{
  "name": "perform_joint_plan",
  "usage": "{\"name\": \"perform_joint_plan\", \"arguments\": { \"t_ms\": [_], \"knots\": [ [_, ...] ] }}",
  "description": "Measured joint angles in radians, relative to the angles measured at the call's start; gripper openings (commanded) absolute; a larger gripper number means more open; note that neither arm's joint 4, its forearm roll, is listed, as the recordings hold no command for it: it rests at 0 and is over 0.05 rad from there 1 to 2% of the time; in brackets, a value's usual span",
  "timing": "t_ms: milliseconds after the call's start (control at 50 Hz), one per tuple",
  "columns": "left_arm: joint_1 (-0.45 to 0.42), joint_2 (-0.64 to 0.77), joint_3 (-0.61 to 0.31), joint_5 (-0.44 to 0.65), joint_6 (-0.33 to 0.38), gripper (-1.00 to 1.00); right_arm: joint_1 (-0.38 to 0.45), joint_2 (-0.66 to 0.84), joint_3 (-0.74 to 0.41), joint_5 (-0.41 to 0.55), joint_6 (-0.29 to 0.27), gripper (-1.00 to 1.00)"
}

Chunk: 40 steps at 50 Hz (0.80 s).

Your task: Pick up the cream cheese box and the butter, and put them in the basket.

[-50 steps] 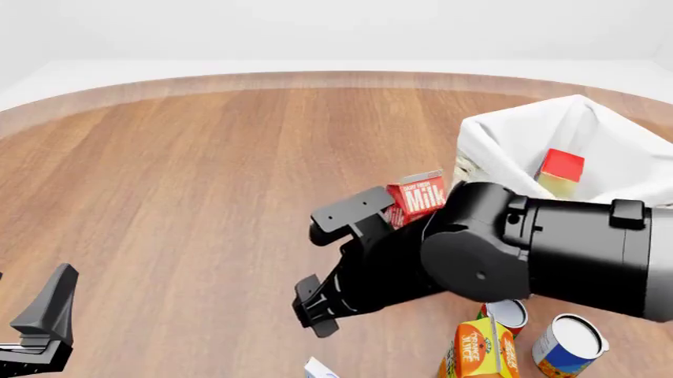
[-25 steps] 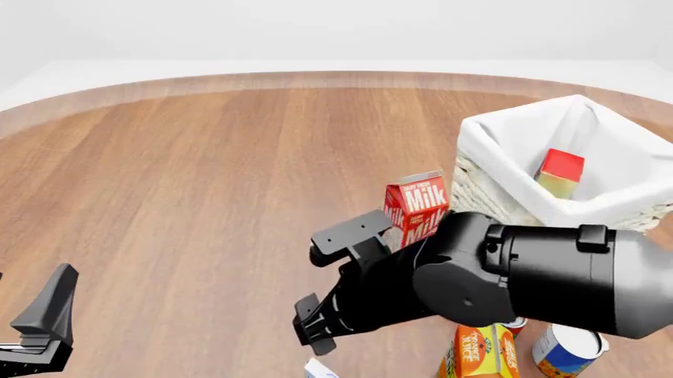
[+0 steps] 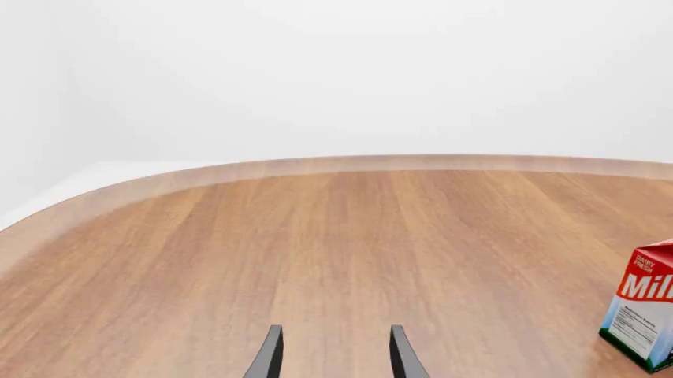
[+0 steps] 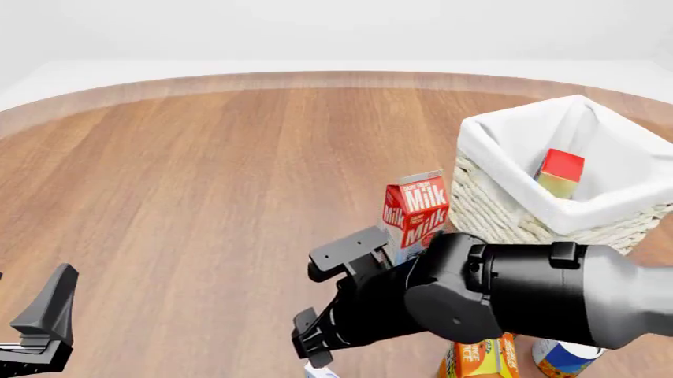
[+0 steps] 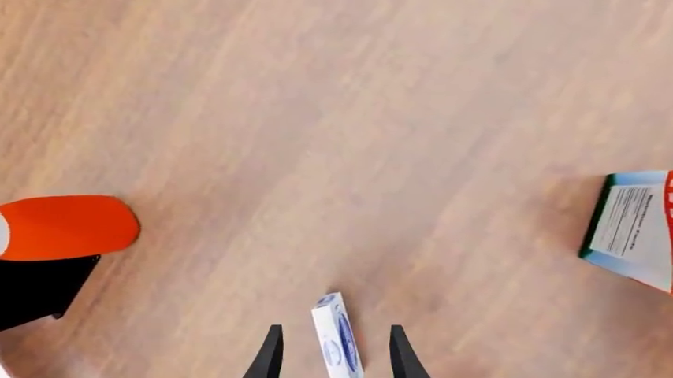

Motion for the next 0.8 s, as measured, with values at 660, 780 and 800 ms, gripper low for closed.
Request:
{"name": "perform_joint_plan", "arguments": {
  "t_ms": [660,780,800],
  "knots": [
    [0.000,0.000,0.000,0.000,0.000,1.00,0.018,0.029,0.042,-0.068,0.026,1.00],
    [0.000,0.000,0.000,0.000,0.000,1.00,0.020,0.036,0.050,-0.081,0.031,1.00],
    [0.000,0.000,0.000,0.000,0.000,1.00,0.020,0.037,0.051,-0.083,0.032,1.00]
  ]
}}
